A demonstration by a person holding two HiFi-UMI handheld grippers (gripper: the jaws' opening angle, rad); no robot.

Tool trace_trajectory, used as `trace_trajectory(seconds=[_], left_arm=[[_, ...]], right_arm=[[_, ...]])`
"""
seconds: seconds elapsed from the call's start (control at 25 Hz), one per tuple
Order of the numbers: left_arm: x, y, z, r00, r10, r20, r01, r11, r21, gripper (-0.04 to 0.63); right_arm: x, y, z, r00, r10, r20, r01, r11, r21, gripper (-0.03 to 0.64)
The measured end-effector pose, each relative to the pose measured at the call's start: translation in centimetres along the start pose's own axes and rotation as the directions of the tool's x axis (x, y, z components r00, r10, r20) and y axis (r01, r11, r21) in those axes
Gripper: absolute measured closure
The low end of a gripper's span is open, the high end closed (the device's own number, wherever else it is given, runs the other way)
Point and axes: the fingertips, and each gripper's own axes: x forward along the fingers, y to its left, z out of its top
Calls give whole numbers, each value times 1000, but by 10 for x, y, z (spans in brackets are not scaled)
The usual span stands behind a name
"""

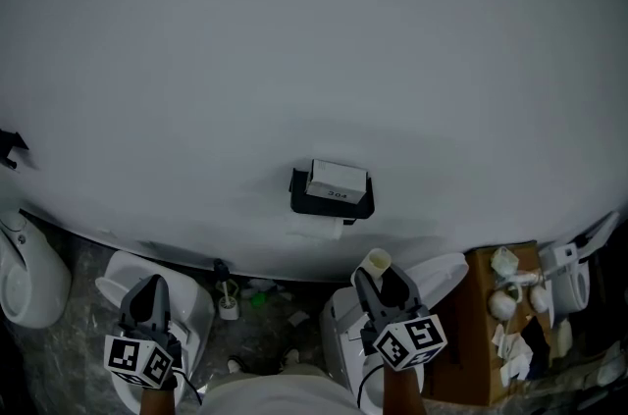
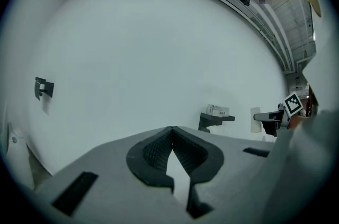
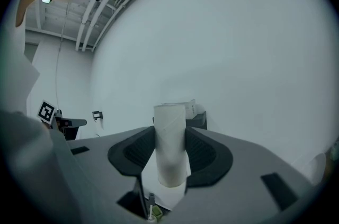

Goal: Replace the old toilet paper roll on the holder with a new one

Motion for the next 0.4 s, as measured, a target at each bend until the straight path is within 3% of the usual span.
trace_trajectory(seconds=[0.4], left_arm=[[-5, -7, -1, 1000, -4, 1, 4, 1000, 0, 589]], right_arm=[[-7, 3, -2, 1000, 10, -6, -10, 1000, 1, 437]])
